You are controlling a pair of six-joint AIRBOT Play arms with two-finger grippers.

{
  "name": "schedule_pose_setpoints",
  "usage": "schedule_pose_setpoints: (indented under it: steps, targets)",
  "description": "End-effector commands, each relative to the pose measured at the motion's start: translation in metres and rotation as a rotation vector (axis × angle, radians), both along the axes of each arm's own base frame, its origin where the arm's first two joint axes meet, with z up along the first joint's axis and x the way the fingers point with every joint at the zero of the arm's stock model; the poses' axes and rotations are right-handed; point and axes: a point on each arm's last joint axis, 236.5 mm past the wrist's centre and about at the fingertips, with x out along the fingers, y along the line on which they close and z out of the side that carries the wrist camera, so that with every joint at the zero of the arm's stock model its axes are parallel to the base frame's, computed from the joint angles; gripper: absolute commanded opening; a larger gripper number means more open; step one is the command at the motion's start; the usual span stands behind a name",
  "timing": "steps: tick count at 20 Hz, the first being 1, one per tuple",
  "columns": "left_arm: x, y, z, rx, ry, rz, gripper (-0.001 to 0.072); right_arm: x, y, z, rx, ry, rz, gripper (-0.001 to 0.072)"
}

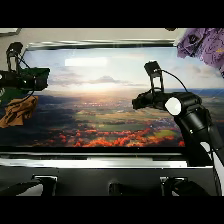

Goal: Fold the clothes and pants, and hang the long-sleeved shirts on hangers.

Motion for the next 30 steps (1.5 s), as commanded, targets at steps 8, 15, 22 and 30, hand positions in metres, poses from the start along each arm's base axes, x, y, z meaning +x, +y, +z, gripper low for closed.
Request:
schedule_pose_setpoints:
  steps: [8, 15, 22, 30]
  targets:
    - [0.0, 0.0, 0.0, 0.0, -0.001, 0.0, 0.0022, 0.0, 0.0, 0.0, 0.0, 0.0, 0.001, 0.003]
    - [0.0, 0.0, 0.0, 0.0, -0.001, 0.0, 0.0022, 0.001, 0.001, 0.001, 0.003, -0.007, -0.001, 0.0029]
    - [-0.005, -0.001, -0.004, -0.001, 0.026, -0.003, 0.0365, 0.001, 0.001, 0.001, 0.003, -0.007, -0.001, 0.0029]
    - [-0.025, 0.2, -0.043, 0.078, 0.094, 0.639, 0.072, 0.001, 0.001, 0.001, 0.003, -0.007, -0.001, 0.0029]
